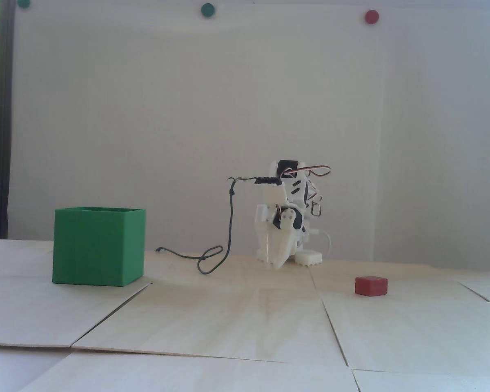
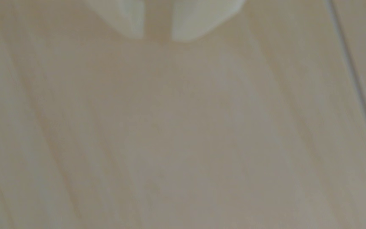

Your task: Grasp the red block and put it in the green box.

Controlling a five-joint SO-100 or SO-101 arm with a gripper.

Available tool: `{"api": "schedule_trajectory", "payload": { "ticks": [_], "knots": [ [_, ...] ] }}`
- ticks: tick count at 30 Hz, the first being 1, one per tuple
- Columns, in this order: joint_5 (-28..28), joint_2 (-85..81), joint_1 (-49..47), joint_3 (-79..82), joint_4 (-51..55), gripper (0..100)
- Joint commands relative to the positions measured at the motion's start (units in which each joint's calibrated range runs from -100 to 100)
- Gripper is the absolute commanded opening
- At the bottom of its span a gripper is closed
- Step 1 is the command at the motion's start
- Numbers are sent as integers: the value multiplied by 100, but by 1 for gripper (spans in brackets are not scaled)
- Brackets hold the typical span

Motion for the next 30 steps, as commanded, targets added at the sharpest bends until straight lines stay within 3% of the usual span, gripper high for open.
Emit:
{"api": "schedule_trajectory", "payload": {
  "ticks": [1,24,30],
  "knots": [
    [-25,-81,65,21,227,2],
    [-25,-81,56,21,227,2],
    [-9,-81,-1327,21,227,2]
  ]
}}
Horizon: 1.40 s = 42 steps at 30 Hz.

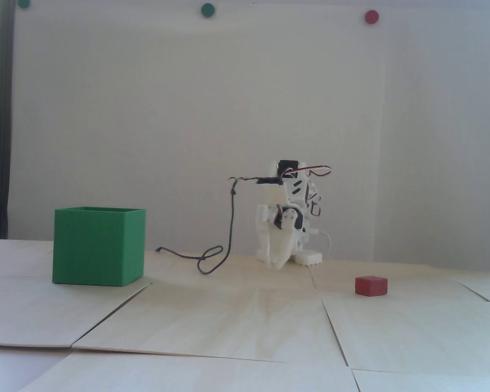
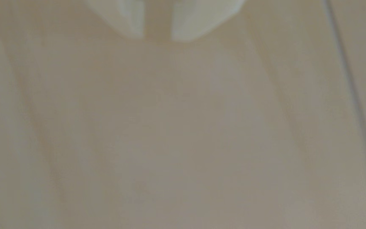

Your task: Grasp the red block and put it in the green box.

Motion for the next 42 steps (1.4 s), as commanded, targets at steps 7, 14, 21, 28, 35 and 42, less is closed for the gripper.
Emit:
{"api": "schedule_trajectory", "payload": {
  "ticks": [7,14,21,28,35,42],
  "knots": [
    [-238,-152,-2892,-50,295,2],
    [-910,-73,-4284,-778,303,2],
    [-983,346,-4412,-2056,-337,3],
    [-1009,2849,-4396,-3635,-1299,13],
    [-1035,6038,-4420,-6758,-1248,14],
    [-1206,8668,-4412,-9438,-354,14]
  ]
}}
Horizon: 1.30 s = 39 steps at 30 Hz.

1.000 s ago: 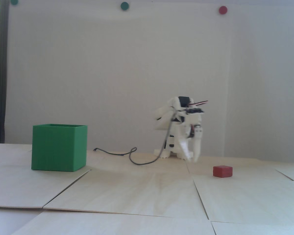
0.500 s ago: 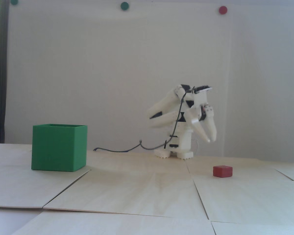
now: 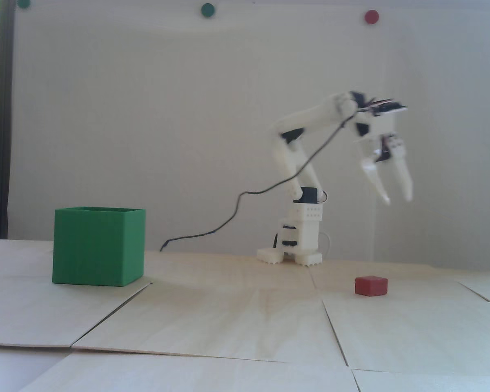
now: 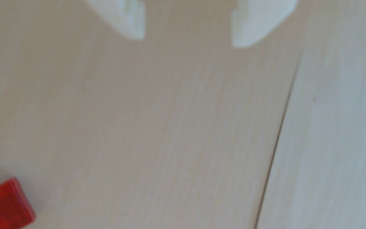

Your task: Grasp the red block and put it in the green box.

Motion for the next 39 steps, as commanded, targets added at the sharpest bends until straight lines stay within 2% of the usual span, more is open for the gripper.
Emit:
{"api": "schedule_trajectory", "payload": {
  "ticks": [1,7,16,18,25,34,39],
  "knots": [
    [-56,1788,-40,-2298,538,14],
    [-118,3154,65,-3416,622,14],
    [-129,4338,580,-3887,555,14],
    [-191,4441,773,-3913,597,14],
    [-935,4465,1537,-3842,926,14],
    [-972,4465,2148,-3842,1390,15],
    [-925,4520,2164,-3833,1415,30]
  ]
}}
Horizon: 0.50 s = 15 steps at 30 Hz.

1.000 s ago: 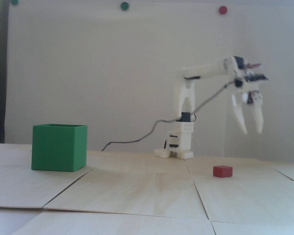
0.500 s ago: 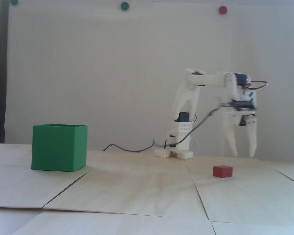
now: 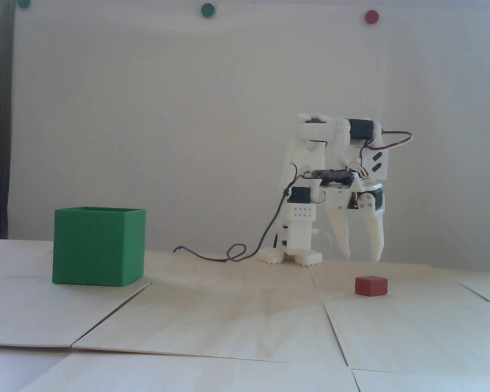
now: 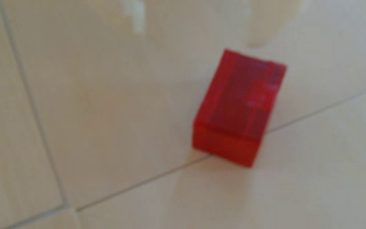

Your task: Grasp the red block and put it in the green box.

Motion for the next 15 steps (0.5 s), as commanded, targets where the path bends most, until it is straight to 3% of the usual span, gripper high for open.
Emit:
{"api": "schedule_trajectory", "payload": {
  "ticks": [1,9,15],
  "knots": [
    [20,-71,39,-404,100,30],
    [182,-48,-524,-156,33,27],
    [197,-40,-516,589,-869,27]
  ]
}}
